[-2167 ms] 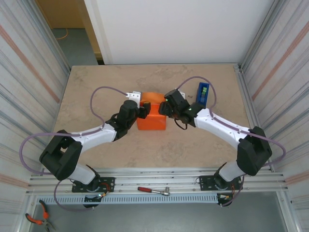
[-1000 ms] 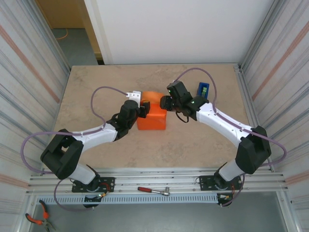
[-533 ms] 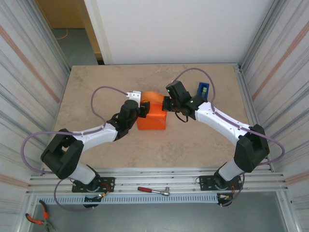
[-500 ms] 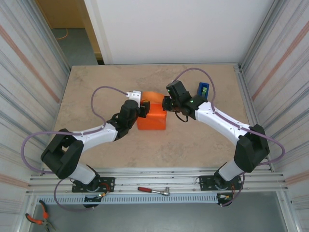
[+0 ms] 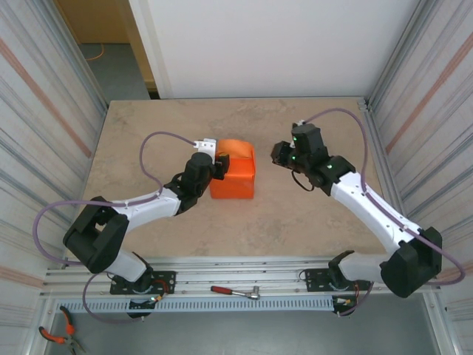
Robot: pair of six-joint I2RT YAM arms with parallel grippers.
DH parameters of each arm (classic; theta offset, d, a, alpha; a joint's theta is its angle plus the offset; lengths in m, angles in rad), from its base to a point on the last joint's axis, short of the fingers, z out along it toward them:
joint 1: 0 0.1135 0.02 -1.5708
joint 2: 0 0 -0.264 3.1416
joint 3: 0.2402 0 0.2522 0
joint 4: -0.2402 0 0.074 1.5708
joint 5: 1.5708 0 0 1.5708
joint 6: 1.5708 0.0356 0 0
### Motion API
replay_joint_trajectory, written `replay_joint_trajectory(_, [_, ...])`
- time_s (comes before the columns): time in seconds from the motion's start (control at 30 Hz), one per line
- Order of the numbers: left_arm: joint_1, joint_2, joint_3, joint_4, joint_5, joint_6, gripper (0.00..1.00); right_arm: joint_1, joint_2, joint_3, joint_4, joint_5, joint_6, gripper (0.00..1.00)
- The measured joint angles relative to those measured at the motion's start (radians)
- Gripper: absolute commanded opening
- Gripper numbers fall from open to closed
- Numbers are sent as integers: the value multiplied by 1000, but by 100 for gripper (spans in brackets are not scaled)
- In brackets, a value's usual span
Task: Wrap the gift box in paper
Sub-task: Fold the wrapping paper for the gift box, then fold the seventh fold of the wrapping paper on the gift box.
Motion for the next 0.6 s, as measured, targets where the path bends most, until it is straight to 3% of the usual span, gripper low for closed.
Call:
replay_joint_trajectory(0.2, [-1,2,2,0,-7,0,53,-62,43,-139,108,-112,100,0])
replay_joint_trajectory(0.6, [-1,4,4,0,-8,0,53,-30,190,-136,303,-196,196,0])
